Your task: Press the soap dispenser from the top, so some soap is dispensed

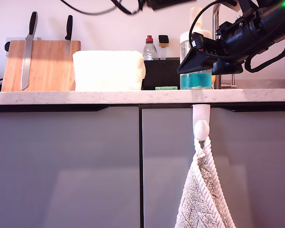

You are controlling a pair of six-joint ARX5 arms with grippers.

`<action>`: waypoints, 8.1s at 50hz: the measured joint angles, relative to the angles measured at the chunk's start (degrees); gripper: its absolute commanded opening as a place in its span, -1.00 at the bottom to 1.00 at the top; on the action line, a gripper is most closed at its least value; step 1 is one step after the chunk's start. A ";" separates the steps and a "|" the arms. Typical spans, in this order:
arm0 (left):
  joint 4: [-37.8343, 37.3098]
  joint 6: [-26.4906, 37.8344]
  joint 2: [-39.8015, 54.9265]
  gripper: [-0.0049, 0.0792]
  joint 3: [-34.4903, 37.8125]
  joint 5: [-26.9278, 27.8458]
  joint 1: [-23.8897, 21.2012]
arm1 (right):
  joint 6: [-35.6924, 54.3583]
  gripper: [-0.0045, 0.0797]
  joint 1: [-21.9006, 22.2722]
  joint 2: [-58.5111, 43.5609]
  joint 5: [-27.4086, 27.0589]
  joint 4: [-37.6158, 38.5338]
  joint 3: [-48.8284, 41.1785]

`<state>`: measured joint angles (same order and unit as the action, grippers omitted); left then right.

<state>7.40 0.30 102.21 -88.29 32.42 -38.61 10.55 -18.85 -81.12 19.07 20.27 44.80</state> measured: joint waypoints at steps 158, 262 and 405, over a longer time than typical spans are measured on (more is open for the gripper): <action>-14.97 7.50 2.19 -0.59 -8.35 2.34 0.87 | 0.96 -0.44 0.00 0.13 -0.07 -2.49 0.96; -25.00 8.92 2.80 -0.59 -15.96 3.06 1.68 | 1.11 -0.44 0.00 0.24 -0.07 -2.60 0.96; -33.79 17.03 6.45 -0.59 -20.79 0.44 1.14 | 2.60 -0.44 0.00 0.33 -0.09 -3.63 1.27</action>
<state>-26.39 17.32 108.66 -109.08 32.86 -37.47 13.15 -18.85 -80.79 18.98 16.64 46.06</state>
